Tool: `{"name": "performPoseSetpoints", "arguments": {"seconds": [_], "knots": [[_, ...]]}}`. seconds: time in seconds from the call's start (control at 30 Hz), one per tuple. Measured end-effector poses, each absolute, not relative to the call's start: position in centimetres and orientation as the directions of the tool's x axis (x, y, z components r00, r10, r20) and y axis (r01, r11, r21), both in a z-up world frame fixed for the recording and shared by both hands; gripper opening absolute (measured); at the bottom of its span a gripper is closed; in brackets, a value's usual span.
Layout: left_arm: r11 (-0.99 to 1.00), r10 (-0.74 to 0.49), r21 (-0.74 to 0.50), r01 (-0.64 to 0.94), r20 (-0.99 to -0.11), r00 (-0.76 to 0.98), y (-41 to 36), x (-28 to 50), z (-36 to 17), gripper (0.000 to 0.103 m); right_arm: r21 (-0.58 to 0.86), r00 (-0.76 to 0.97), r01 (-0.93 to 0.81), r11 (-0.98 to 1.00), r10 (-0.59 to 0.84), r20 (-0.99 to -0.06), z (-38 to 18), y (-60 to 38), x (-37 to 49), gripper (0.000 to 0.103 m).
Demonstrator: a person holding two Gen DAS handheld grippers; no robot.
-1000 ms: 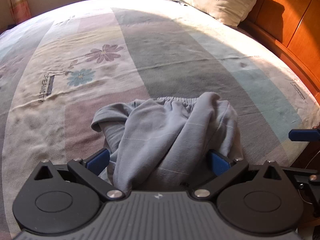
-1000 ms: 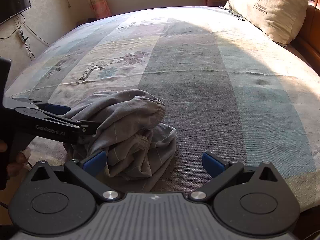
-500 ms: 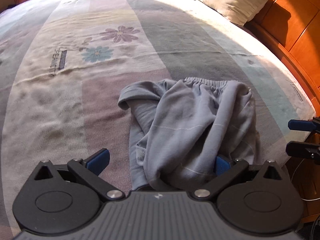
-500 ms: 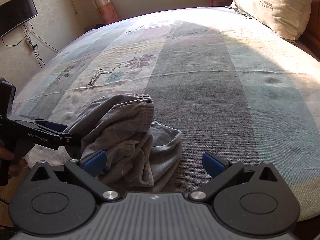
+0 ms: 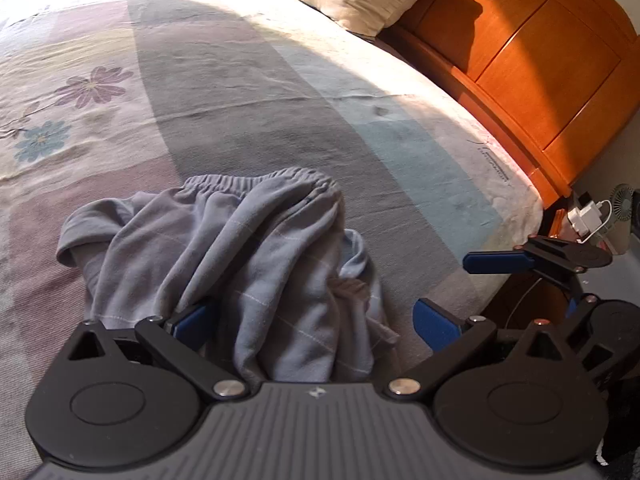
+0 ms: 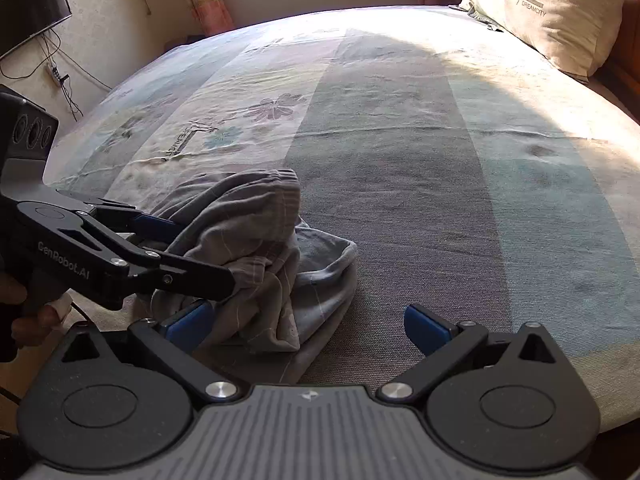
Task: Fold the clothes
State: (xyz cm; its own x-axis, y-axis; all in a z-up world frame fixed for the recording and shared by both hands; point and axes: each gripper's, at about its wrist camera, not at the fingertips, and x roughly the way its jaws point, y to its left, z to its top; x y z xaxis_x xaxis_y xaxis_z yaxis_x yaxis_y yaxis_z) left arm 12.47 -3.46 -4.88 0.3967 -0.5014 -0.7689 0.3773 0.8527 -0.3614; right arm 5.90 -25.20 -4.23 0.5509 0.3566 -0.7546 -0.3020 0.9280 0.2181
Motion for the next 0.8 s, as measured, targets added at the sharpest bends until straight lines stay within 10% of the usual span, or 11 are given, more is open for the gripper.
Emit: {"name": "performPoseSetpoints", "arguments": {"seconds": [0.8], "knots": [[0.918,-0.395,-0.324,0.227,-0.764,0.510,6.9,5.4,-3.4,0.102,0.592,0.277,-0.615,0.521,0.846,-0.456,-5.0,-19.4,16.1,0.103]]}}
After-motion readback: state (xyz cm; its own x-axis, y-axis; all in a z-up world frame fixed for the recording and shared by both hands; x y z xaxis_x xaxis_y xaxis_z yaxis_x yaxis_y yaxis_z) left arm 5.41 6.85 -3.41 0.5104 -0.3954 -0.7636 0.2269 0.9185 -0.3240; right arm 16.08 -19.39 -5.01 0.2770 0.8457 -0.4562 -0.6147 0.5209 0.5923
